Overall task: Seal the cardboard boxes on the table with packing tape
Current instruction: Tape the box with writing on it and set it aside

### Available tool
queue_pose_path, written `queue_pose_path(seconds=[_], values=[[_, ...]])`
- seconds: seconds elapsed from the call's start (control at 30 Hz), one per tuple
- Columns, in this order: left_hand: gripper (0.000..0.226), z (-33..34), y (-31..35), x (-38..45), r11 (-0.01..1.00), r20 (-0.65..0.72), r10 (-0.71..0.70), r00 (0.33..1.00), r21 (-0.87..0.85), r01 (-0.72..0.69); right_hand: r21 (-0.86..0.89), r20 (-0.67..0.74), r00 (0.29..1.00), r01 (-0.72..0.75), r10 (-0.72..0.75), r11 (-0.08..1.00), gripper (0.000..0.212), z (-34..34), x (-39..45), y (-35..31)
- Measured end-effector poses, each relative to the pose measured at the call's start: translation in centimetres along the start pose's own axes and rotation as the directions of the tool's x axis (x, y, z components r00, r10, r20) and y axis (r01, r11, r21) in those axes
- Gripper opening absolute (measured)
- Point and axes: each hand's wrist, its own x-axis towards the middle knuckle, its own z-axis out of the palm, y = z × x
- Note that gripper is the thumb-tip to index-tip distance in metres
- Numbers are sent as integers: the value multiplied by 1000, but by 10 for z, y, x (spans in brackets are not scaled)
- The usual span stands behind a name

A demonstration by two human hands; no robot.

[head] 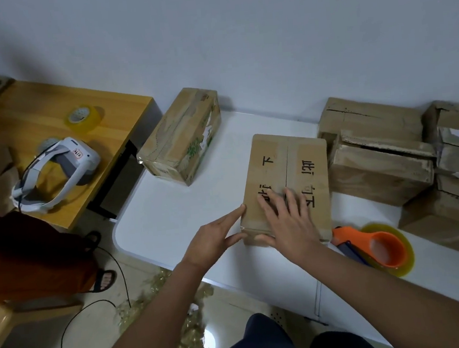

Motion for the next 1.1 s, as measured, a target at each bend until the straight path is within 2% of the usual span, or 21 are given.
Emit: queue_pose_path(seconds=[0.1, 0.17, 0.2, 0.27, 0.3, 0.33, 0.37, 0.43, 0.47, 0.5, 0.57, 0.63, 0.77, 0.9, 1.0, 1.1], values=[[72, -8, -13, 9, 998, 27, 61, 998, 9, -61, 43, 2, 992, 126, -126, 991, 91, -4, -3, 17], [80, -12, -15, 15, 999, 101, 45, 994, 15, -47, 149, -39, 991, 131, -127, 980, 80, -11, -10, 33], [84, -14, -14, 17, 998, 111, 47, 993, 28, -50, 247, -96, 994, 79, -56, 966, 74, -15, -15, 42], [88, -15, -8, 18, 997, 44, 77, 996, 24, -78, 449, -180, 959, -118, 219, 886, 66, -16, -28, 62], [85, -13, -3, 19, 995, -14, 103, 995, 21, -102, 542, -160, 915, -233, 371, 807, 66, -18, -34, 71], [81, -10, 4, 21, 991, -70, 131, 989, 22, -130, 654, -71, 872, -326, 484, 683, 65, -19, -39, 77], [76, -5, 11, 23, 987, -111, 161, 981, 28, -159, 759, 58, 847, -382, 529, 528, 60, -22, -42, 78], [71, 7, 31, 28, 977, -96, 204, 974, 85, -196, 885, 280, 853, -407, 441, 225, 40, -29, -42, 72], [72, 14, 40, 30, 970, -39, 207, 978, 138, -200, 901, 330, 864, -409, 381, 145, 34, -32, -39, 68], [77, 20, 46, 32, 963, 34, 185, 982, 192, -188, 906, 356, 877, -408, 323, 109, 38, -33, -34, 64], [89, 31, 51, 35, 956, 132, 85, 988, 268, -118, 908, 383, 898, -409, 219, 88, 67, -34, -22, 58], [94, 36, 51, 42, 947, 121, 22, 992, 315, -59, 908, 374, 906, -401, 199, 118, 80, -36, -8, 57], [89, 34, 59, 73, 904, 148, -96, 984, 428, 24, 904, 380, 901, -410, 210, 120, 52, -49, 9, 65], [88, 27, 60, 114, 892, 172, -143, 975, 450, 52, 897, 388, 886, -427, 253, 119, 42, -56, 23, 80], [87, 17, 50, 151, 911, 189, -152, 970, 407, 63, 898, 377, 873, -427, 308, 110, 49, -57, 32, 94], [94, 3, 37, 186, 919, 243, -133, 961, 393, 27, 897, 377, 853, -433, 361, 86, 47, -56, 37, 108]])
